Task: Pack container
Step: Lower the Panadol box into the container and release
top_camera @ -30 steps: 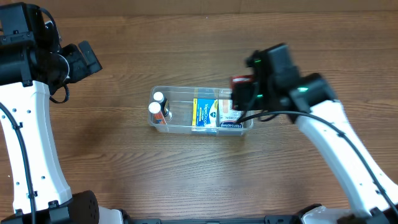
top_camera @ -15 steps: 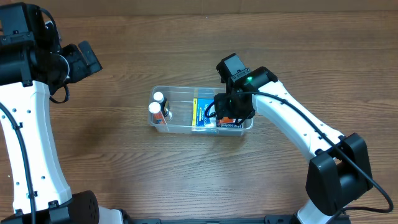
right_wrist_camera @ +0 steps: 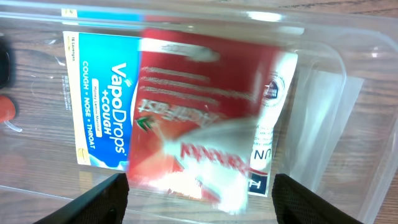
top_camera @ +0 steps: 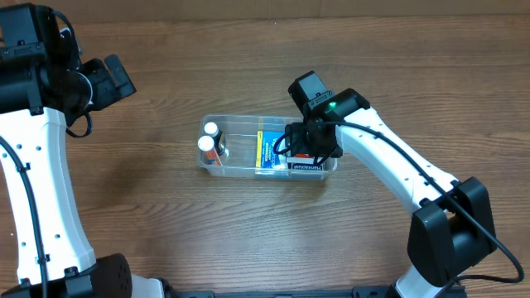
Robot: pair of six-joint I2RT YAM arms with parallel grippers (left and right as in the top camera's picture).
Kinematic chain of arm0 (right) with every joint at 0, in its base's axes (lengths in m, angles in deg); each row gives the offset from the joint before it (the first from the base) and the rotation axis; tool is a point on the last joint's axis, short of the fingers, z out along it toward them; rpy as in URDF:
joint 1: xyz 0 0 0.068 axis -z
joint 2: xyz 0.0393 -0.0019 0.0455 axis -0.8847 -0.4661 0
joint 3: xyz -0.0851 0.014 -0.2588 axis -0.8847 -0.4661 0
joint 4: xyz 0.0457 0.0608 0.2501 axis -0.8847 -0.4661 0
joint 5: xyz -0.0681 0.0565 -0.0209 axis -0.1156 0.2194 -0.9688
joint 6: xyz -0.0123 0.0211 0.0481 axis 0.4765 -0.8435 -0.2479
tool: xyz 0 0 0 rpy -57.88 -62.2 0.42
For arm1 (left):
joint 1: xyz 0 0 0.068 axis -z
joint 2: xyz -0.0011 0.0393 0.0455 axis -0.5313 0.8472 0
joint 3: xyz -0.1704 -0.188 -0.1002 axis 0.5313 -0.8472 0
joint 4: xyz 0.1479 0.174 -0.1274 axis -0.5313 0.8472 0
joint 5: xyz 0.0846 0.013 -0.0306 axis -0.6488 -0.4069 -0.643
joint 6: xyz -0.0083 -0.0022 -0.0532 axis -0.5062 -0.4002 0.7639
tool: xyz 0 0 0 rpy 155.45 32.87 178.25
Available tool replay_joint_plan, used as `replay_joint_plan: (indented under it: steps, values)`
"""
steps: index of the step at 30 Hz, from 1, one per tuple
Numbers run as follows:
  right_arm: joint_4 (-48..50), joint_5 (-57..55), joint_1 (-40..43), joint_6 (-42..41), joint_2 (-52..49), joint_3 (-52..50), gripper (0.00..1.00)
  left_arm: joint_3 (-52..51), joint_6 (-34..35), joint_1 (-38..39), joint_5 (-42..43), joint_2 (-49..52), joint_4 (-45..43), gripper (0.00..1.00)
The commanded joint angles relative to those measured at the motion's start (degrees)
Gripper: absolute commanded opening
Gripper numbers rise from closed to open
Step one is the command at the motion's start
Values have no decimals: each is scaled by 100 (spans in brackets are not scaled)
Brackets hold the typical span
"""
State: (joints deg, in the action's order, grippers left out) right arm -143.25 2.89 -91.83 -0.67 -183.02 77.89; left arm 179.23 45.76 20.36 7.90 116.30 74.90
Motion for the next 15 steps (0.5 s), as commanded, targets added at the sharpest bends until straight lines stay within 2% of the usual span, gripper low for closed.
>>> replay_joint_plan:
  steps: [1, 4, 13, 15]
  values:
    - [13, -57, 9, -20, 20, 31, 76, -28, -109, -24, 2, 42, 0, 100]
    - [76, -166, 9, -15, 22, 35, 66, -28, -109, -24, 2, 42, 0, 100]
    - [76, -721, 94, 2, 730, 791, 72, -28, -111, -24, 0, 42, -2, 100]
    - [-107, -719, 107, 0, 772, 789, 66, -28, -109, -24, 0, 42, -2, 100]
